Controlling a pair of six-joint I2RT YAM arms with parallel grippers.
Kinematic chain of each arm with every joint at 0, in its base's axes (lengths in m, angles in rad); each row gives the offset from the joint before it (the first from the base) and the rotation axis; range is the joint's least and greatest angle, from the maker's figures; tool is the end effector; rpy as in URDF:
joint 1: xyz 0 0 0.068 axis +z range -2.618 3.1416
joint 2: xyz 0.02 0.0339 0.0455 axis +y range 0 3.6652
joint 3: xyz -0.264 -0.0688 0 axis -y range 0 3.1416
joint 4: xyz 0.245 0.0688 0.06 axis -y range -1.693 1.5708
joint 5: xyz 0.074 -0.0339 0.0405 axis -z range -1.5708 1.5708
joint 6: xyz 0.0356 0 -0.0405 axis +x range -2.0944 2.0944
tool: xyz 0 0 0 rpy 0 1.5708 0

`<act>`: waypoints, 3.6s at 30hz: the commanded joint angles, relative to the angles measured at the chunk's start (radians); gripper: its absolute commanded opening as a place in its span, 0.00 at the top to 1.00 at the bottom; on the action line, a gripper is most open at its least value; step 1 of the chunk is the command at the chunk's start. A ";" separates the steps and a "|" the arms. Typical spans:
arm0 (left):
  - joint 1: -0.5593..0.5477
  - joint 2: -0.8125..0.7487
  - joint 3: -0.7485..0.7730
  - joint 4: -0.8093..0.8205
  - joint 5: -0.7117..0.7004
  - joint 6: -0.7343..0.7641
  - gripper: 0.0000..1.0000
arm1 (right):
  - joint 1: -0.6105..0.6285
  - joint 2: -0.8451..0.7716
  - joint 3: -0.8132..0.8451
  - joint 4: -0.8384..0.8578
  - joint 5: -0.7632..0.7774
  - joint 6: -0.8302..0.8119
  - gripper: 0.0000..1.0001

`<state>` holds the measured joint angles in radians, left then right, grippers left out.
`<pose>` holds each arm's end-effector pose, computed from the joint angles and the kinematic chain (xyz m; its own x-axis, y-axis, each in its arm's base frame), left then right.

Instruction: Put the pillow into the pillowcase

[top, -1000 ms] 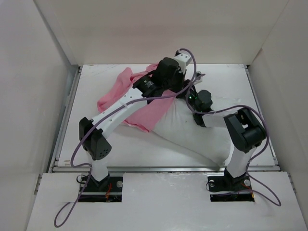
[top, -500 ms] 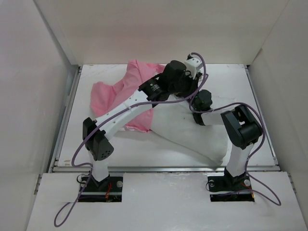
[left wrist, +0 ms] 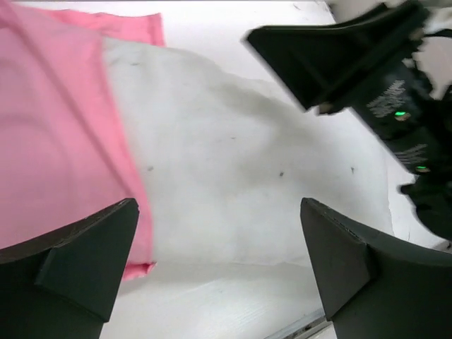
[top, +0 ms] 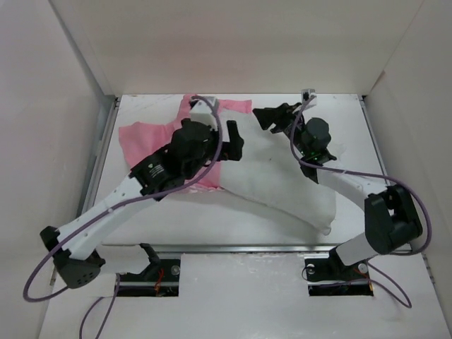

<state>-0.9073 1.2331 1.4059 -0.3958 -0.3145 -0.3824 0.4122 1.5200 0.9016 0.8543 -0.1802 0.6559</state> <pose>0.1742 -0.2050 0.4400 -0.3366 -0.1456 -0.9303 0.4719 0.8289 -0.3004 0.3154 0.1449 0.3095 -0.1680 0.5814 -0.7961 -0.5695 0.6019 0.5598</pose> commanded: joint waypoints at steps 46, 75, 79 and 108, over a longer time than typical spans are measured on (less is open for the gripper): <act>-0.176 0.197 -0.035 0.130 0.151 0.063 1.00 | 0.204 -0.001 0.215 -0.210 0.392 -0.202 1.00; 0.359 0.340 0.265 -0.029 0.011 0.017 0.00 | 0.037 0.076 0.501 -0.897 0.078 -0.616 0.00; 0.459 0.527 0.433 -0.083 0.024 0.072 0.00 | 0.019 0.332 0.834 -1.157 -0.099 -0.849 0.00; 0.590 0.780 0.980 0.003 0.532 0.171 1.00 | -0.012 0.372 1.199 -0.956 0.073 -0.763 1.00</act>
<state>-0.3088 2.1738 2.3085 -0.5194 0.1406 -0.1791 0.4103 2.0884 2.0449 -0.3946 -0.2340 -0.1726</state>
